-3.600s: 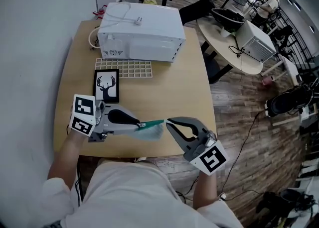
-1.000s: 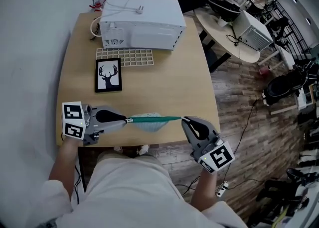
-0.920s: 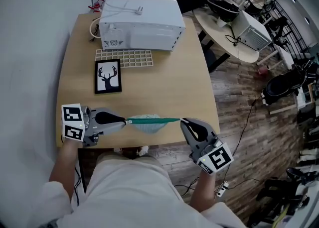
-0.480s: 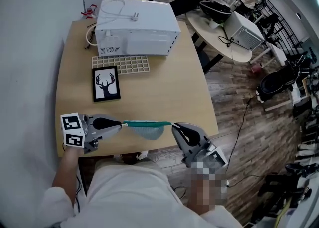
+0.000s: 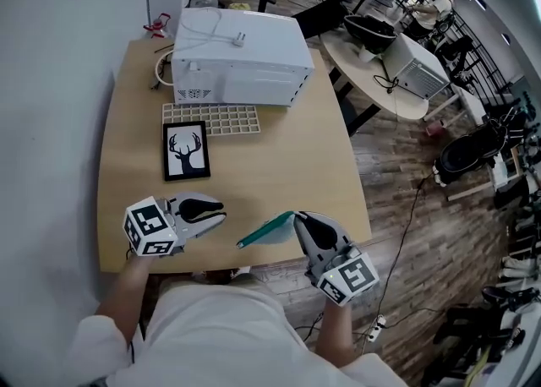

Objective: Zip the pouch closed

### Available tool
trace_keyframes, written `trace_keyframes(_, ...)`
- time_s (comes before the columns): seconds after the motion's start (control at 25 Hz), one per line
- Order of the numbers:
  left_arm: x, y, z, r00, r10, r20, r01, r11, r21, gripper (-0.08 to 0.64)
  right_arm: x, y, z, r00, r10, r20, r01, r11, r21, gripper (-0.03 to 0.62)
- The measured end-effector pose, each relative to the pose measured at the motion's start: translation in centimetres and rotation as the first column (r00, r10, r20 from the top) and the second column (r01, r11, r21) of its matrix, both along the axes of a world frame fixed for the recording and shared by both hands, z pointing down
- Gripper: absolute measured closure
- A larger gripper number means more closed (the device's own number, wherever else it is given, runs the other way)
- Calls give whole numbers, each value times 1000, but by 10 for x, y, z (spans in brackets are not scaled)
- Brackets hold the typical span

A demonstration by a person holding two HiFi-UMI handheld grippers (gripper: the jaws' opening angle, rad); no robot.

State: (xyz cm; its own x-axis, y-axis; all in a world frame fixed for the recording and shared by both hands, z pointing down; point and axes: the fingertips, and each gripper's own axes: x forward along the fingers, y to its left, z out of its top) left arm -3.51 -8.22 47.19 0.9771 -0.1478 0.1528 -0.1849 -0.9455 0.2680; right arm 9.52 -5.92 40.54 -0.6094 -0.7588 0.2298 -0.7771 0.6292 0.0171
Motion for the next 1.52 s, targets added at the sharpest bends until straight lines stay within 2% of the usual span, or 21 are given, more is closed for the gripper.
trace_keyframes(0.2, -4, -22, -13, 988, -150, 21, 148, 985, 89, 524, 18, -14, 10, 998, 61, 13, -60, 998, -37, 575)
trace_keyframes(0.36, -19, -44, -30, 961, -276, 8, 272, 951, 144, 536, 32, -29, 10, 996, 89, 25, -88, 995, -48, 574)
trace_keyframes(0.56, -47, -63, -55, 897, -443, -10, 436, 879, 193, 543, 44, -50, 3, 992, 114, 50, -112, 992, -51, 572)
trace_keyframes(0.84, -83, -74, -84, 788, -611, -70, 608, 756, 243, 545, 58, -66, -12, 990, 122, 68, -119, 992, -39, 572)
trace_keyframes(1.28, -126, -70, -124, 652, -740, -164, 746, 589, 310, 545, 86, -77, -29, 980, 163, 113, -160, 987, -33, 571)
trace_keyframes(1.4, -135, -63, -136, 627, -756, -188, 766, 554, 327, 546, 94, -75, -36, 974, 191, 124, -190, 982, -26, 571)
trace_keyframes(1.52, -141, -56, -144, 609, -767, -203, 778, 528, 340, 545, 102, -72, -44, 969, 210, 130, -210, 978, -11, 571)
